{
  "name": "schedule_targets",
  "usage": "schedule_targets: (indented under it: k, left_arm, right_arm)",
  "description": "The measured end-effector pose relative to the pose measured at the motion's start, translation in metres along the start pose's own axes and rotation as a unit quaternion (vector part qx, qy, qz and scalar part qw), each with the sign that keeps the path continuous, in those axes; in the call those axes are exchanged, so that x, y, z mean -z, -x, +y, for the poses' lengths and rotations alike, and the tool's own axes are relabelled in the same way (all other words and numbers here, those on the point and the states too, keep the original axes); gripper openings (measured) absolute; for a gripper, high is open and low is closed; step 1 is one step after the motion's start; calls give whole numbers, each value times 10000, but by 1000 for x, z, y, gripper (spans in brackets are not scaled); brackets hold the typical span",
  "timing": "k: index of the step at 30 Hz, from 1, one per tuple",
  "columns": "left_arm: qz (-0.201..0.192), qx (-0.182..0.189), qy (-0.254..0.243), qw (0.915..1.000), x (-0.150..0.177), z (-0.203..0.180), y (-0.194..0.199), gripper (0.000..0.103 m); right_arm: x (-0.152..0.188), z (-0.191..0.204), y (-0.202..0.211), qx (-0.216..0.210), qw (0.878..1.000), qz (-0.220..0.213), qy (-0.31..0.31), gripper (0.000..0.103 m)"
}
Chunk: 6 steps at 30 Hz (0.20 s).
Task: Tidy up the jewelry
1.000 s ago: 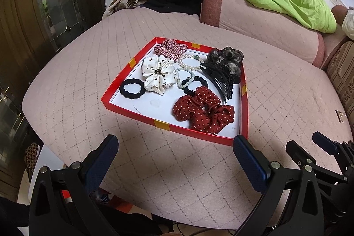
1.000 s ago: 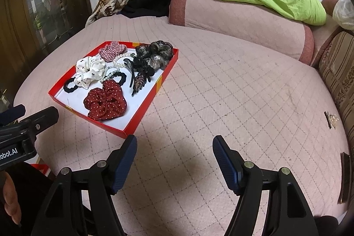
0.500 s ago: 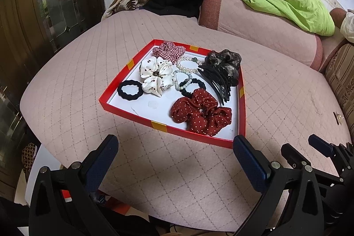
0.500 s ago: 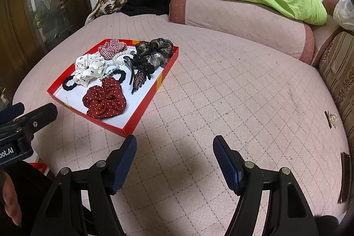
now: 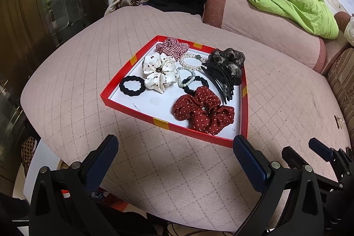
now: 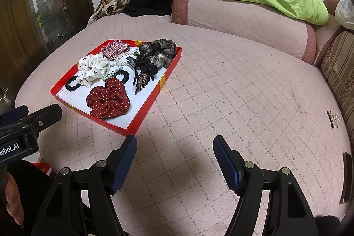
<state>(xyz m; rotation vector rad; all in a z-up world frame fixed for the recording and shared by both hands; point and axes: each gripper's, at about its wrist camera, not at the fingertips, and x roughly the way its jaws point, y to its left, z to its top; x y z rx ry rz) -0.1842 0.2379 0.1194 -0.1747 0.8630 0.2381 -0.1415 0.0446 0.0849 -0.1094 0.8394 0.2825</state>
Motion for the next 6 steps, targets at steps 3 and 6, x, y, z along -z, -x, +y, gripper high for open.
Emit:
schedule_targets:
  k: [3, 6]
  left_arm:
    - [-42, -38, -9, 10000, -2, -5, 3, 103]
    - [-79, -181, -131, 9997, -7, -16, 5, 103]
  right_arm:
    - [0, -2, -1, -42, 10000, 15, -18, 76]
    - [-3, -11, 0, -72, 9999, 20, -70, 76]
